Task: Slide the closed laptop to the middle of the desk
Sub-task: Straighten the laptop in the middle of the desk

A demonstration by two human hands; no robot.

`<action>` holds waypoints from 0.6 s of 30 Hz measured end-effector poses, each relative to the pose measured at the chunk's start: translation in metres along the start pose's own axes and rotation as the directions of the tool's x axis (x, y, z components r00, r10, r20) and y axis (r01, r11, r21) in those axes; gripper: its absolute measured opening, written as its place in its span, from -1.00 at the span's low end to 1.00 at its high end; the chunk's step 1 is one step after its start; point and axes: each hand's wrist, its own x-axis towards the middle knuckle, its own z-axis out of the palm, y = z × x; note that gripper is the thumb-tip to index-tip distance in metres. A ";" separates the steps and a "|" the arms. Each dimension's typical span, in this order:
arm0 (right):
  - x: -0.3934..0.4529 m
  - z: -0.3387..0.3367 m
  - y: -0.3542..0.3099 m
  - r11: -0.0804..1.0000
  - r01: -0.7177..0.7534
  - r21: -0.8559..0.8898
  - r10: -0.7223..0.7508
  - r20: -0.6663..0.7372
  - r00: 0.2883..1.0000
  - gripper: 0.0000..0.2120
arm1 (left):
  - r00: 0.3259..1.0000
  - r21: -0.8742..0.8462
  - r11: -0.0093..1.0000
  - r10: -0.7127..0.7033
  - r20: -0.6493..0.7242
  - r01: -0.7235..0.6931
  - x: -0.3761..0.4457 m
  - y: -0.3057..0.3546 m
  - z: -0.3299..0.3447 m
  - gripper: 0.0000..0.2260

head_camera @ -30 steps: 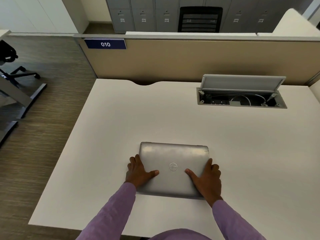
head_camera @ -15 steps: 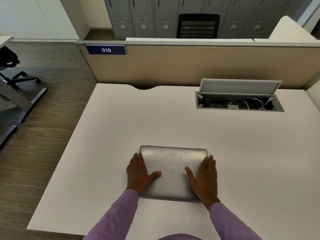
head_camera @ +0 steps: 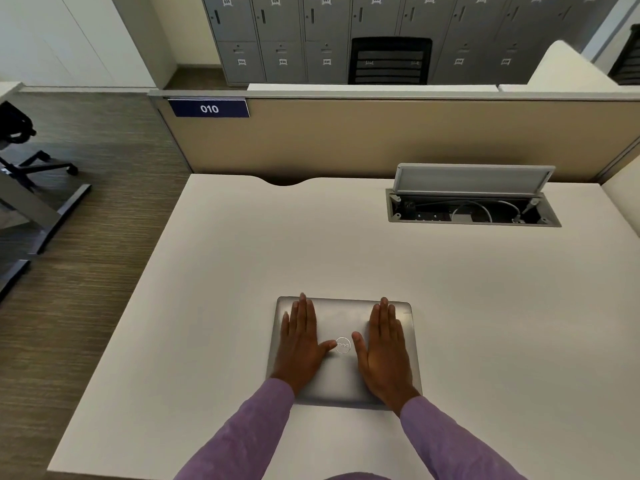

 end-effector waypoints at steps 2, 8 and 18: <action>0.001 0.002 -0.003 1.000 0.010 -0.012 -0.010 0.001 1.000 -0.29 | 0.999 0.007 0.999 0.044 -0.014 -0.044 0.000 0.004 0.003 -0.25; 0.002 0.004 -0.012 0.999 0.033 -0.017 -0.032 0.024 0.999 -0.35 | 0.994 0.022 0.995 0.094 -0.062 -0.093 -0.002 0.016 0.011 -0.40; -0.002 0.006 -0.017 0.999 0.041 -0.005 -0.041 0.065 0.997 -0.38 | 0.989 0.007 0.994 0.113 -0.100 -0.113 -0.007 0.026 0.018 -0.44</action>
